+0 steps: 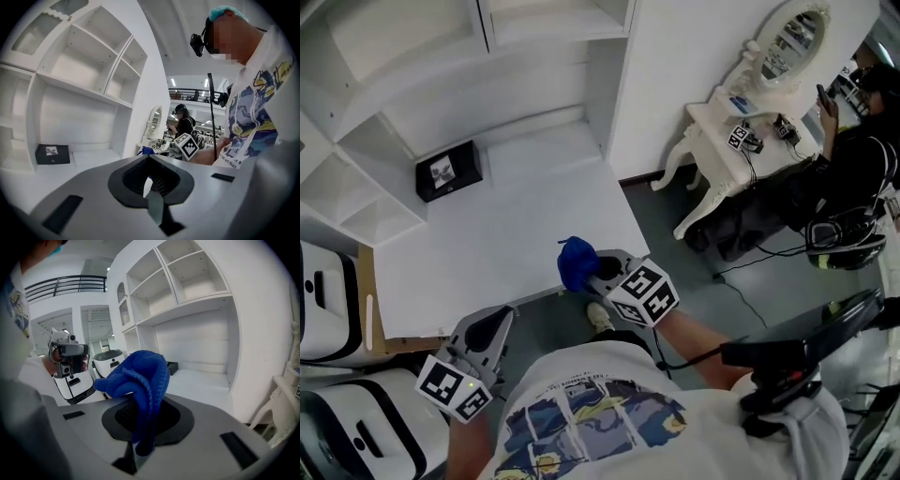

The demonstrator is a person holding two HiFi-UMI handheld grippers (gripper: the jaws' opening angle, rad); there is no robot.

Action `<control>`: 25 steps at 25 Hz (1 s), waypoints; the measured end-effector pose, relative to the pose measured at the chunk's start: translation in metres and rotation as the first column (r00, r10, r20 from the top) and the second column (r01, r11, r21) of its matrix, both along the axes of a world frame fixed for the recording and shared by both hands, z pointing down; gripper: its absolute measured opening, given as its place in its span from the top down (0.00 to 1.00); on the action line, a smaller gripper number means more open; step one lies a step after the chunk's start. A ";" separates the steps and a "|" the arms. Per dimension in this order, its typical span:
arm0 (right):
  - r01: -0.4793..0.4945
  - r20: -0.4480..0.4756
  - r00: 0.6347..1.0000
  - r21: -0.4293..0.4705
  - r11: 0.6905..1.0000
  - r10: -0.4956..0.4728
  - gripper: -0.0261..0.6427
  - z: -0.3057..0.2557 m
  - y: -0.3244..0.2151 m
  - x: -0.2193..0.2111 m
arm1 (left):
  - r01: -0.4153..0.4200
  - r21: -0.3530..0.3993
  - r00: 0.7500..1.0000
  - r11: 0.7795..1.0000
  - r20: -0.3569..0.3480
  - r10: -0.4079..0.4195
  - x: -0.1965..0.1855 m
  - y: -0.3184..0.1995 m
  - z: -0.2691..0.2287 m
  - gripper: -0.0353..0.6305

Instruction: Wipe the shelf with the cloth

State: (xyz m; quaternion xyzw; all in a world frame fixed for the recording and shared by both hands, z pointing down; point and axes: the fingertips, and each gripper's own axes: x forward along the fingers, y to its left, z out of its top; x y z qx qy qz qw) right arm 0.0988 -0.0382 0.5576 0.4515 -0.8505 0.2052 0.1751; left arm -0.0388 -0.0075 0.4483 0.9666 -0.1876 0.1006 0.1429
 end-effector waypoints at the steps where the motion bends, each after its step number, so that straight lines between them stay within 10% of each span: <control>1: 0.003 -0.002 1.000 0.001 1.000 -0.003 0.86 -0.001 0.005 -0.007 | -0.001 0.000 1.000 1.000 -0.001 0.001 -0.006 0.005 0.000 0.93; 25: 0.065 -0.122 0.990 -0.014 0.998 -0.066 0.86 -0.008 0.122 -0.129 | -0.035 -0.074 0.997 0.997 -0.073 0.029 -0.118 0.102 0.037 0.93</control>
